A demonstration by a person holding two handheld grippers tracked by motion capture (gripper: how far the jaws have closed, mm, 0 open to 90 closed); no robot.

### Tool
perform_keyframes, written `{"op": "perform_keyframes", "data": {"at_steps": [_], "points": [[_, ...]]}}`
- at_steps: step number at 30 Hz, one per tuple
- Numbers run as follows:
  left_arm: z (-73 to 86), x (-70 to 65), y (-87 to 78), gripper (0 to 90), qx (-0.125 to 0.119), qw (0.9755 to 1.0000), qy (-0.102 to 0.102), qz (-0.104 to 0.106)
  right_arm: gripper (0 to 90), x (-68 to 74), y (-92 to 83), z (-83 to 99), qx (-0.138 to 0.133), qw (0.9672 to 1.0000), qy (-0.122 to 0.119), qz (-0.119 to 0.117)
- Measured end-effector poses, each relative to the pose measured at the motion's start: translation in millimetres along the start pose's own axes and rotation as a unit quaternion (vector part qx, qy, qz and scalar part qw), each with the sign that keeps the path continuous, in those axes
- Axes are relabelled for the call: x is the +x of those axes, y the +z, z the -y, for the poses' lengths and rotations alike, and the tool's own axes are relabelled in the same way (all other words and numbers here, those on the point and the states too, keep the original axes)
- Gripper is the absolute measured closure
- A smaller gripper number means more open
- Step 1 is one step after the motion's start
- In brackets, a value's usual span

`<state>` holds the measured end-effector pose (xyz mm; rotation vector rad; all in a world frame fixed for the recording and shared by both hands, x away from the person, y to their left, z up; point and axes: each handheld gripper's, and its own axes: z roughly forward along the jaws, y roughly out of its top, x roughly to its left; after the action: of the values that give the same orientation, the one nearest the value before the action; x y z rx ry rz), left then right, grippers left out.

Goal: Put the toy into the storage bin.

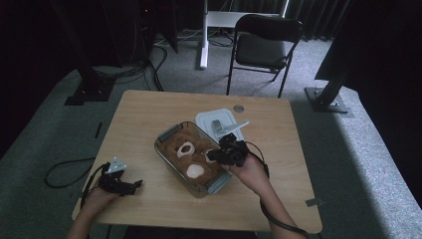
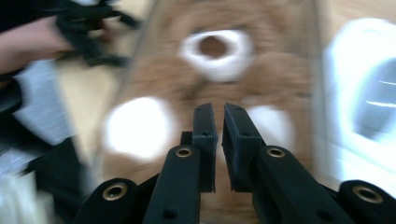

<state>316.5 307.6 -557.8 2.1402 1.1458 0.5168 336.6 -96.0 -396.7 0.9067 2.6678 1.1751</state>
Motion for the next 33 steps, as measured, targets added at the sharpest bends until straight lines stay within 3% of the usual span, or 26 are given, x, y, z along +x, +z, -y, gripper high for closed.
{"op": "perform_keyframes", "data": {"at_steps": [3, 6, 10, 14, 18, 23, 26, 28, 29, 30, 33], "points": [[0.0, 0.0, 0.0, 0.3, 0.000, 1.0000, 0.000, 0.000, 83.5, 15.9, 5.5, 3.8, 0.013, 0.9992, -0.017, -0.034], [0.0, 0.0, 0.0, 0.3, 0.000, 1.0000, 0.000, 0.000, 83.7, 22.6, 16.8, 7.0, 0.034, 0.9979, -0.028, -0.046], [0.0, 0.0, 0.0, 0.3, 0.000, 1.0000, 0.000, 0.000, 84.6, 21.4, 35.0, 8.1, 0.059, 0.9964, -0.042, -0.044], [0.1, -0.2, 0.1, 0.3, -0.001, 1.0000, -0.001, 0.000, 87.7, 22.4, 59.6, 8.2, 0.102, 0.9926, -0.055, -0.036], [0.3, 0.0, -0.2, 0.3, -0.001, 1.0000, 0.000, 0.000, 88.9, 27.8, 65.9, 10.2, 0.110, 0.9914, -0.066, -0.025], [0.2, 0.0, -0.1, 0.3, 0.000, 1.0000, 0.000, 0.000, 88.0, 21.6, 54.7, 7.2, 0.083, 0.9944, -0.038, -0.054], [0.2, 0.0, -0.2, 0.3, 0.000, 1.0000, 0.000, 0.000, 84.7, 17.0, 37.9, 3.2, 0.047, 0.9965, -0.030, -0.061], [0.2, 0.0, -0.2, 0.3, 0.000, 1.0000, 0.000, 0.000, 82.9, 16.3, 35.6, 2.6, 0.043, 0.9969, -0.027, -0.061], [0.2, 0.0, -0.2, 0.3, 0.000, 1.0000, 0.000, 0.000, 79.0, 14.8, 31.5, 1.9, 0.034, 0.9974, -0.025, -0.058], [0.2, -0.1, -0.1, 0.3, -0.001, 1.0000, 0.000, 0.000, 69.0, 11.4, 22.8, 0.1, 0.020, 0.9987, -0.018, -0.043], [0.2, -0.1, -0.1, 0.3, -0.001, 1.0000, 0.000, 0.000, 54.5, 3.6, 14.0, -1.7, -0.013, 0.9985, 0.005, -0.052]]}}
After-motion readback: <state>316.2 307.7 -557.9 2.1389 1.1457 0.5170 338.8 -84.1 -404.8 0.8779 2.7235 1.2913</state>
